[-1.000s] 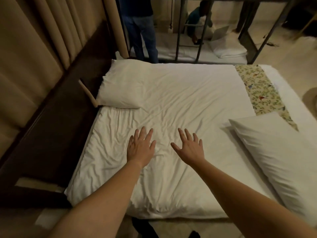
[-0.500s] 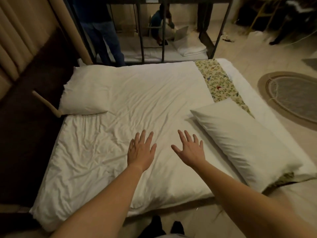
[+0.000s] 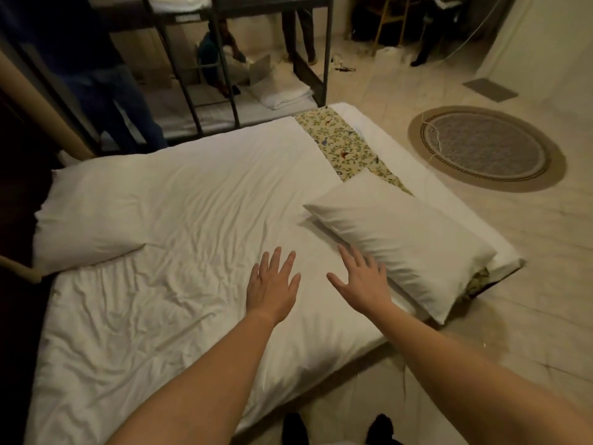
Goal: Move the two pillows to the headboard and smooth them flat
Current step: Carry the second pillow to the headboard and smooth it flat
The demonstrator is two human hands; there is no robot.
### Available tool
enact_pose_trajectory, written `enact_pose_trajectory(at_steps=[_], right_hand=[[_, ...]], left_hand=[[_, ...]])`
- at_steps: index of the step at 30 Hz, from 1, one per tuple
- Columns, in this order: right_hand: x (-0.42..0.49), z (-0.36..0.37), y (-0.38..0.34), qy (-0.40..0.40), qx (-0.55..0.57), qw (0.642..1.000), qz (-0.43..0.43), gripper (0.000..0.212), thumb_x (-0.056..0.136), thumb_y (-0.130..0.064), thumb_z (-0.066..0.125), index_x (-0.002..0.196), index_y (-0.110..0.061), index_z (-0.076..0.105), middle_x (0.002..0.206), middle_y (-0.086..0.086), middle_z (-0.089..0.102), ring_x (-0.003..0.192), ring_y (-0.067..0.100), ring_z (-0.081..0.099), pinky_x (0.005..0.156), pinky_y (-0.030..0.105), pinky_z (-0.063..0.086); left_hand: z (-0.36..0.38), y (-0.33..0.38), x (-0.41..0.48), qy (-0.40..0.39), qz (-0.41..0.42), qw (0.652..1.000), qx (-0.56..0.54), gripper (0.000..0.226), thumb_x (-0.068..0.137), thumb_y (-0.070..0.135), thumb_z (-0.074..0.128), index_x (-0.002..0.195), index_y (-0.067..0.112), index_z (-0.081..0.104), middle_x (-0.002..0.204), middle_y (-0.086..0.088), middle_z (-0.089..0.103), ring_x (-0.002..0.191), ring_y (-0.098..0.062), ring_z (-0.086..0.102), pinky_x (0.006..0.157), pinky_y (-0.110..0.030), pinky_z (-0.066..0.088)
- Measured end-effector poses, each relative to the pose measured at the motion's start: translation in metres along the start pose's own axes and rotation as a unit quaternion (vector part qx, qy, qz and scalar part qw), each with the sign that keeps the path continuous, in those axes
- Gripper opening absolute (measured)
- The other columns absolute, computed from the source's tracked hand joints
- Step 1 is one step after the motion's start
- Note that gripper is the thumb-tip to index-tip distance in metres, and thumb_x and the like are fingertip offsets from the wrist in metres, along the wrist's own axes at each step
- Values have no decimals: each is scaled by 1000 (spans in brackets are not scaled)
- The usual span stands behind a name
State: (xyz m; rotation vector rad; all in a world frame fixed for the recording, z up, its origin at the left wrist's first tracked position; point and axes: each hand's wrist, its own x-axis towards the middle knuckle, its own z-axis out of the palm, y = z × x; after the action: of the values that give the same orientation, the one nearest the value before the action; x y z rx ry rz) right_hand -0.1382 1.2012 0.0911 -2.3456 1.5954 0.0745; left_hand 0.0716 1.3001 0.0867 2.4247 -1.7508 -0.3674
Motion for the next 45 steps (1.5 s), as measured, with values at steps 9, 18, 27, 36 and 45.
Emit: enact_pose_trajectory(at_steps=[9, 18, 27, 36, 45], right_hand=[[10, -17, 96, -8, 7, 1000, 15, 84, 101, -78, 27, 170, -40, -1, 179, -2, 6, 162, 36, 12, 128, 61, 11], [41, -45, 235, -40, -16, 999, -32, 81, 101, -79, 22, 169, -42, -3, 179, -4, 4, 162, 36, 12, 128, 63, 11], [71, -66, 322, -55, -11, 998, -35, 82, 101, -80, 22, 169, -43, -4, 179, -4, 3, 162, 36, 10, 128, 63, 11], [128, -68, 367, -58, -8, 998, -7, 82, 99, -81, 22, 169, -45, -4, 179, -5, 4, 162, 35, 11, 128, 63, 12], [197, -90, 390, -65, -2, 998, -7, 81, 101, -79, 26, 169, -45, -1, 179, -5, 6, 162, 35, 11, 128, 63, 13]], left_hand=[[17, 88, 25, -3, 7, 1000, -4, 63, 110, 59, 17, 169, 43, 1, 179, 6, -3, 165, -23, -3, 132, -47, 3], [57, 213, 50, 1, -47, 999, -27, 63, 111, 59, 17, 170, 40, 5, 179, 5, -2, 165, -24, -2, 133, -46, 6], [87, 297, 75, -12, -61, 997, -34, 62, 111, 57, 19, 169, 41, 7, 179, 2, 3, 165, -25, 1, 133, -47, 9], [104, 338, 160, -17, -48, 996, -68, 61, 111, 55, 23, 169, 44, 7, 179, 4, 5, 164, -26, 5, 132, -46, 11], [108, 366, 218, -35, -48, 997, -57, 62, 111, 58, 19, 169, 44, 1, 179, 5, 0, 165, -26, 0, 132, -47, 13]])
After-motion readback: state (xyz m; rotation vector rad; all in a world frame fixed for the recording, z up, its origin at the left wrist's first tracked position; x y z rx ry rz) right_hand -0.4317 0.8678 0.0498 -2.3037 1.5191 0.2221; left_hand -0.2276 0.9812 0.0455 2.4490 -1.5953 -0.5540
